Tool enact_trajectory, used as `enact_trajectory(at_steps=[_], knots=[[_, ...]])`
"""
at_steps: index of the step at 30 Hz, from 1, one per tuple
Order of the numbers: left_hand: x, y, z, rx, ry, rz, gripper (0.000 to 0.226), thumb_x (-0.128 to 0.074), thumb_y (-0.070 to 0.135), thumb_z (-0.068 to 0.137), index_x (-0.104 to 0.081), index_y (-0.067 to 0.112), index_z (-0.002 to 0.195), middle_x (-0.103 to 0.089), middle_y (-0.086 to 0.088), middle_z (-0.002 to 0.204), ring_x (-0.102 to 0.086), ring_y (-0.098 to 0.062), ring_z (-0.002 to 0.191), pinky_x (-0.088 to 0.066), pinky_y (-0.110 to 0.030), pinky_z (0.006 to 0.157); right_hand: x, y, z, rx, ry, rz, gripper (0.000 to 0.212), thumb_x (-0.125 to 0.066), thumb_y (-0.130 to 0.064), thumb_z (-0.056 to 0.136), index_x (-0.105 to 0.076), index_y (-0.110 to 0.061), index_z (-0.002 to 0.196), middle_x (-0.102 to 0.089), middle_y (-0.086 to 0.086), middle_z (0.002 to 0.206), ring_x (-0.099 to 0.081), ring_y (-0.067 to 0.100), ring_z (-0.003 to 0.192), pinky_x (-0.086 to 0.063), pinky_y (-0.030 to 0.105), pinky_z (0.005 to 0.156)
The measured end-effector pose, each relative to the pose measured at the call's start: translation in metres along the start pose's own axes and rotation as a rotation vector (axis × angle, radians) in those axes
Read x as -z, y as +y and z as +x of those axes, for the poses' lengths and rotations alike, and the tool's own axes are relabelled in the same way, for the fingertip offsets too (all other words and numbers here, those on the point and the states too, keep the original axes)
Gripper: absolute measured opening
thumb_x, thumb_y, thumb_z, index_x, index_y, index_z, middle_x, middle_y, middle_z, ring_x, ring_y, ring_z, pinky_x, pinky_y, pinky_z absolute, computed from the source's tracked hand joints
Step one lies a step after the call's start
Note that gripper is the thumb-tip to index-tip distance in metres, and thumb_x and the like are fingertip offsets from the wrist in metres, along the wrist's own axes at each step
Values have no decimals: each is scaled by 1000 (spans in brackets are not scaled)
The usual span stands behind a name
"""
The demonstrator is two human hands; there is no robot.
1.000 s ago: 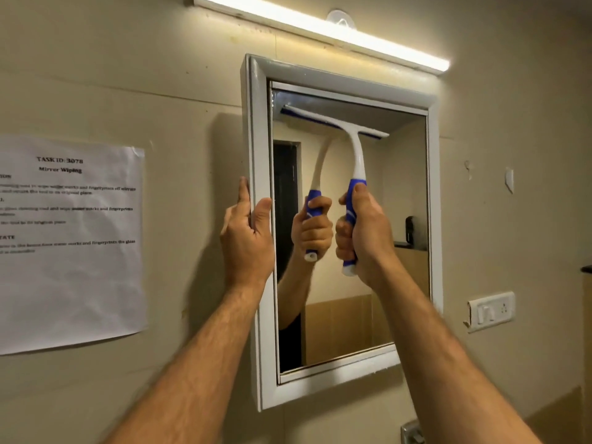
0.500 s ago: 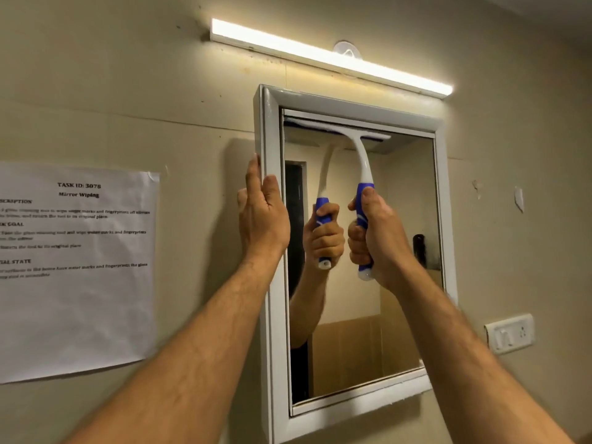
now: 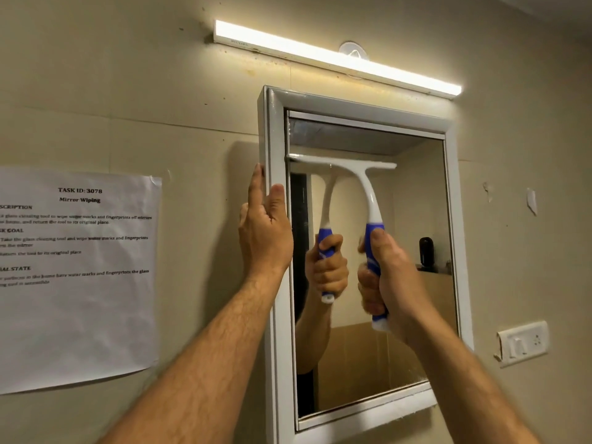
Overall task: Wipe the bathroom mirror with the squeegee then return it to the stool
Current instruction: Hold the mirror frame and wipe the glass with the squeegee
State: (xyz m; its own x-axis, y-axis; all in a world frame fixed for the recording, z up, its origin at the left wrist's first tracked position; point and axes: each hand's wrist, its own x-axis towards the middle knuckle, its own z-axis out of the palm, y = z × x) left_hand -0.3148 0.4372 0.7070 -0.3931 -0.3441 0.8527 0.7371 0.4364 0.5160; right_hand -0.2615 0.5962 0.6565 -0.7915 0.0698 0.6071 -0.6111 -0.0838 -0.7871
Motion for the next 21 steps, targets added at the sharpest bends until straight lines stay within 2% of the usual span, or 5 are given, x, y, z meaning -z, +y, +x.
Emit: enact_trajectory(at_steps=[3,9,13,17,21], knots=[[0,-3,-2,5,11,-35,48,-24,51,100,-20,45,147,-43,3,142,-35,17,79,-28,-7,62,3,14,-19,-46,1,42,40,-39,-53,94,-54,-15,95,-43,-1,53,-36,10,39,-35,22,43],[-1,-4,-4,-4,50,1,47,-20,46,101,-24,43,147,-49,1,138,-38,16,76,-29,-6,62,2,-14,-5,-55,-59,117,38,-41,-52,95,-55,-17,96,-41,1,56,-33,12,41,-33,23,42],[-1,-7,-3,-11,56,6,47,-20,48,101,-22,45,147,-52,-1,134,-46,9,76,-40,-11,60,-5,-3,-7,-6,20,52,37,-37,-48,98,-55,-16,96,-48,-6,49,-41,5,37,-37,20,39],[0,-4,-5,4,43,-10,46,-21,44,102,-23,43,148,-49,2,138,-41,21,72,-35,3,50,0,24,-28,-7,47,-21,37,-37,-46,97,-55,-14,94,-49,-5,53,-44,3,37,-38,17,41],[1,-2,-7,7,37,-44,45,-21,41,103,-24,40,148,-47,3,139,-38,31,74,-29,12,54,7,42,-50,-86,30,5,44,-40,-52,89,-55,-11,96,-43,1,53,-37,9,38,-35,21,39]])
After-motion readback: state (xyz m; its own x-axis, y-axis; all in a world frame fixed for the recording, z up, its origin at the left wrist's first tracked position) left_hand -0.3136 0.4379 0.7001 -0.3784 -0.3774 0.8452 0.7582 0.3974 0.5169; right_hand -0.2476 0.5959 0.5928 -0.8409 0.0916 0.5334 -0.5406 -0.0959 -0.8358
